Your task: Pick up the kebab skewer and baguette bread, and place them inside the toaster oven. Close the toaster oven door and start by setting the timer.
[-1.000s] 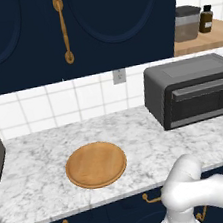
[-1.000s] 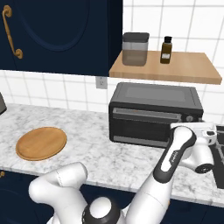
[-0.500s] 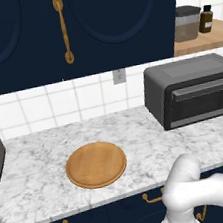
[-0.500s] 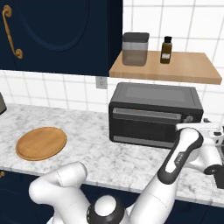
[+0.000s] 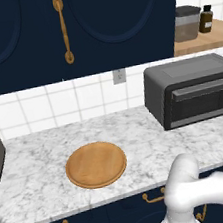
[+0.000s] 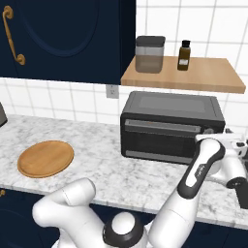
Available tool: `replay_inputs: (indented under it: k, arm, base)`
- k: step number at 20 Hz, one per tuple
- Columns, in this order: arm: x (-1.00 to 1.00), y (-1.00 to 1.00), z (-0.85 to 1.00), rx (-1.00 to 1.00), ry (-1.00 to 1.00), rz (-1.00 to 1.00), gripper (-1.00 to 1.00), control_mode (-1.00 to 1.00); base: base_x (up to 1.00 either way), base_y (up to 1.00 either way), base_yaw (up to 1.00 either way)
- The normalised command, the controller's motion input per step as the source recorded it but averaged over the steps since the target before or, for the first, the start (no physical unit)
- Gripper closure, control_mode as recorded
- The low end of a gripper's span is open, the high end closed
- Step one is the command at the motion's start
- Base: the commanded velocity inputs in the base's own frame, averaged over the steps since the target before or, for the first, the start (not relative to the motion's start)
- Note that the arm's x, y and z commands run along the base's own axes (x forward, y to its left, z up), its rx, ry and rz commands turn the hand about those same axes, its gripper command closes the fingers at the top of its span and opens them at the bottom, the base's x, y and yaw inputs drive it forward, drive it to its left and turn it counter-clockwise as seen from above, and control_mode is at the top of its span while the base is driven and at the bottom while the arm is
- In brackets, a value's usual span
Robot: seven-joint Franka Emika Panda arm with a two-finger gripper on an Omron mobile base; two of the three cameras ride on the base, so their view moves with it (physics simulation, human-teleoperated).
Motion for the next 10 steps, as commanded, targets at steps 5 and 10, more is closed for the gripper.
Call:
replay_inputs:
  k: [5,10]
  arm:
    - [0.08,-0.27,-0.02,0.00,0.00,0.00,-1.00,-1.00]
    - [0.00,-0.19,-0.07,0.00,0.00,-0.02,-1.00,-1.00]
  base:
    - [0.00,0.00,0.00]
    - [0.00,0.00,0.00]
